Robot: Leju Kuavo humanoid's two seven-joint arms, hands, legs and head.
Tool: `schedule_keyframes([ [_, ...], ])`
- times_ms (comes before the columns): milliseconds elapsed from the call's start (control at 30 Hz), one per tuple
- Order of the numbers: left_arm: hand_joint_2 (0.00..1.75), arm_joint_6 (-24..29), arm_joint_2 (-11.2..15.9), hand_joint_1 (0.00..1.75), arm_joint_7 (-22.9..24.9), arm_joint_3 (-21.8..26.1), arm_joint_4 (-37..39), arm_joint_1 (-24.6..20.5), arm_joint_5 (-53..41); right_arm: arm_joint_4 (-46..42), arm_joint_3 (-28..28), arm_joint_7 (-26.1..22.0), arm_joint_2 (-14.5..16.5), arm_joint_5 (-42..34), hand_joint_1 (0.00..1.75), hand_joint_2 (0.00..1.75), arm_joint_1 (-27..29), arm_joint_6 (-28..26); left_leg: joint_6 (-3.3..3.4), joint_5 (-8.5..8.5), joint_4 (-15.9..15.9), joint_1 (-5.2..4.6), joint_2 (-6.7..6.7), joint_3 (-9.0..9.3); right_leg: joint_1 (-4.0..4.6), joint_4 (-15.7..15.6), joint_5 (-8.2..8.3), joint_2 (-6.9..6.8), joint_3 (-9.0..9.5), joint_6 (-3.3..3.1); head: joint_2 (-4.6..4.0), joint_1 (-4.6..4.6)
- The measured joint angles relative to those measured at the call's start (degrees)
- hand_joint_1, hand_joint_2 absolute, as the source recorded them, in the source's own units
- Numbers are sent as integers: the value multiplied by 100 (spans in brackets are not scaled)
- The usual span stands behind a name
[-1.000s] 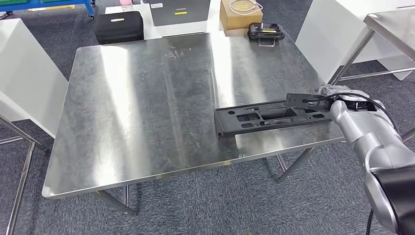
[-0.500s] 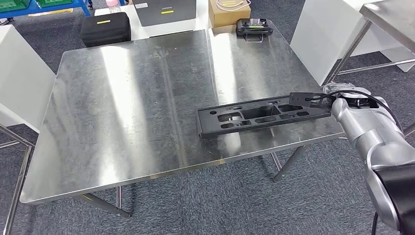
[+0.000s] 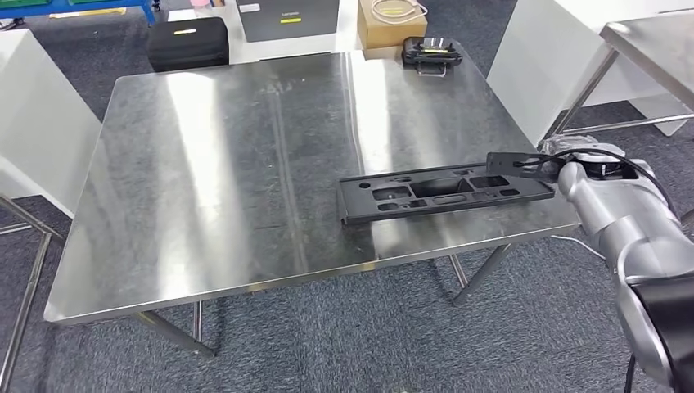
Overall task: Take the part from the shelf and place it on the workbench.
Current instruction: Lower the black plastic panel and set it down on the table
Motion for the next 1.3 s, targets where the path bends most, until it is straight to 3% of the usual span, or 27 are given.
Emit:
schedule_keyframes([
  [67,0,-7,-25,0,1,0,1,4,-1,11,4,8,-5,3,0,0,42,-2,-46,31,8,15,-2,-50,-64,399,-151,-5,-104,85,0,2],
  [100,0,-12,-35,0,1,0,1,4,-2,15,8,11,-7,4,0,0,57,-3,-67,44,16,27,-2,-69,-98,267,-103,-12,10,154,0,3],
  [167,0,-30,-43,0,1,0,0,3,-7,18,14,13,-11,8,0,0,60,-4,-124,47,55,55,2,-103,-170,-508,99,-46,487,292,0,3],
  [200,0,-39,-37,0,0,0,-1,1,-8,18,17,13,-14,12,0,0,51,-3,-163,45,87,57,2,-129,-173,-856,180,-50,696,319,0,7],
  [267,0,-55,-20,0,-2,0,-2,2,-9,21,23,13,-29,24,0,0,44,-3,-237,53,136,40,-4,-183,-154,-1128,228,-32,843,246,0,4],
  [367,0,-62,-16,0,-3,1,1,15,-10,25,30,13,-33,37,0,0,60,-4,-304,28,219,59,-14,-258,-176,-1111,290,-7,802,102,1,-4],
  [433,0,-62,-13,0,-3,2,2,17,-10,26,32,13,-26,38,0,0,58,-4,-365,-244,587,90,-27,-414,-195,-1113,321,-6,782,30,1,-6],
  [500,0,-62,-13,0,-3,2,2,19,-10,27,34,13,-22,38,0,0,57,-4,-414,-670,1353,104,-40,-725,-178,-1113,348,-7,749,-27,0,-5],
  [567,0,-62,-13,0,-3,2,2,21,-10,29,37,13,-20,38,0,0,60,-4,-412,-867,1885,110,-45,-929,-154,-1111,379,-5,708,-73,0,-4],
  [600,0,-62,-13,0,-2,2,2,22,-10,30,39,13,-19,38,0,0,60,-4,-390,-803,1826,110,-46,-868,-141,-1111,393,-2,693,-89,0,-5],
  [700,0,-62,2,0,-3,3,0,18,-11,31,46,13,-13,38,0,0,47,-4,-244,-354,732,80,-77,-198,-100,-1110,431,14,677,-90,0,-3],
  [767,0,-61,16,0,-5,5,-1,12,-16,31,48,13,-14,38,0,0,28,-4,-180,-253,295,37,-87,34,-83,-1109,463,10,657,-49,0,1],
  [867,0,-60,22,0,-4,11,-1,13,-14,31,51,13,-19,38,0,0,18,-4,-152,-163,187,15,-62,21,-73,-1125,520,-3,615,59,0,-2],
  [900,0,-61,17,0,-5,14,-1,10,-13,31,52,13,-25,39,0,0,13,-4,-135,-101,129,26,-53,22,-63,-1059,470,-8,561,70,0,2],
  [967,0,-65,5,0,-7,15,0,1,-14,32,53,13,-40,39,0,0,-1,-4,-103,14,38,53,-35,-11,-57,-582,181,-18,324,29,0,12],
  [1033,0,-68,-1,0,-7,18,1,1,-15,37,54,13,-49,38,0,0,19,-4,-84,78,30,51,-39,-96,-61,183,-180,-18,25,-2,0,20],
  [1067,0,-68,-4,0,-7,20,1,2,-16,41,54,13,-51,38,0,0,42,-5,-93,104,32,50,-39,-137,-62,424,-274,-18,-47,15,0,20],
  [1100,0,-68,-8,0,-7,21,1,3,-16,45,55,13,-51,38,0,0,63,-8,-101,129,35,49,-39,-173,-62,447,-284,-19,-6,50,0,20],
  [1133,0,-68,-12,0,-7,22,1,3,-17,47,55,13,-52,38,0,0,74,-12,-115,151,39,49,-39,-202,-65,214,-209,-23,164,94,0,20],
  [1200,0,-68,-19,0,-8,22,1,2,-18,48,55,21,-52,43,0,0,69,-28,-151,182,57,38,-38,-243,-71,-629,8,-45,686,152,0,21],
  [1233,0,-68,-21,0,-9,23,1,2,-18,48,56,33,-51,51,0,0,62,-43,-173,197,69,25,-38,-263,-63,-970,91,-52,886,142,0,17],
  [1300,0,-68,-22,0,-11,25,1,2,-19,48,58,94,-54,93,0,0,58,-92,-230,233,82,3,-37,-297,-38,-1223,155,-51,1013,66,0,13],
])
